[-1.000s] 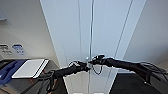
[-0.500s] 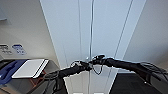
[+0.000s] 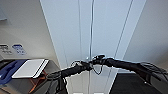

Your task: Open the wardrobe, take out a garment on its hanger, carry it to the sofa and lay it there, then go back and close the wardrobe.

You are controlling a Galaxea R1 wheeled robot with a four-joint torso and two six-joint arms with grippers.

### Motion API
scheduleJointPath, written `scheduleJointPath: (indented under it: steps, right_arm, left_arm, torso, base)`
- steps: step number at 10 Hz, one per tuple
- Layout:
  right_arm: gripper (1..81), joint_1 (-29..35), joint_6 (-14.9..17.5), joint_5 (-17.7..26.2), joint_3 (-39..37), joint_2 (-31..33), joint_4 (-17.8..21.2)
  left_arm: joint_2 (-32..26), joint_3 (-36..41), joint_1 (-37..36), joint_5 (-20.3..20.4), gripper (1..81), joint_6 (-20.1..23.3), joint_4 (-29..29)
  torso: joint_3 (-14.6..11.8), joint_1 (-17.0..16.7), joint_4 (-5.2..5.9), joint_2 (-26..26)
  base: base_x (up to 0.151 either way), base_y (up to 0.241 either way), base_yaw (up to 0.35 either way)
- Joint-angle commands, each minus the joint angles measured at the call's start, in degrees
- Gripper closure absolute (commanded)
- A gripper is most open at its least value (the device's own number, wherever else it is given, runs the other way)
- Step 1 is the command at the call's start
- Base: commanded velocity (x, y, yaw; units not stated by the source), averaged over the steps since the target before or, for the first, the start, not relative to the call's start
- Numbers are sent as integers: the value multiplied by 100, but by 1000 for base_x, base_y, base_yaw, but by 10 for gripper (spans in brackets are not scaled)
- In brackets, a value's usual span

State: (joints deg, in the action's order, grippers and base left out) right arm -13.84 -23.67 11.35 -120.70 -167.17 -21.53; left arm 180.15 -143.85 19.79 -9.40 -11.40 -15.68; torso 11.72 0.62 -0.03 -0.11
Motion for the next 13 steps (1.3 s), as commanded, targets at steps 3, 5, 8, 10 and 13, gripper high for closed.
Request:
scheduleJointPath:
  steps: [3, 5, 8, 10, 13]
  right_arm:
    - [10, 833, -50, -168, 487, -65, 52]
    - [10, 737, -50, -326, 505, -73, 79]
    - [10, 631, -41, -335, 679, -56, 43]
    - [10, 640, -41, -326, 934, 14, 0]
    - [10, 622, -23, -230, 1331, 50, -53]
  left_arm:
    - [31, 1190, -901, 70, 10, 15, 12]
    - [-93, 1623, -831, 43, 10, 15, 12]
    - [-294, 2298, -744, 17, 10, 6, -14]
    - [-540, 2852, -656, 17, 10, -3, -49]
    - [-831, 3600, -541, -18, 10, -3, -14]
  torso:
    - [0, 0, 0, 0]
    - [0, 2, 0, 2]
    - [0, 5, 0, 2]
    - [0, 5, 0, 2]
    - [0, 7, 0, 2]
  base:
    - [0, 0, 0]
    - [0, 0, 0]
    - [0, 0, 0]
    - [0, 0, 0]
    - [0, 0, 0]
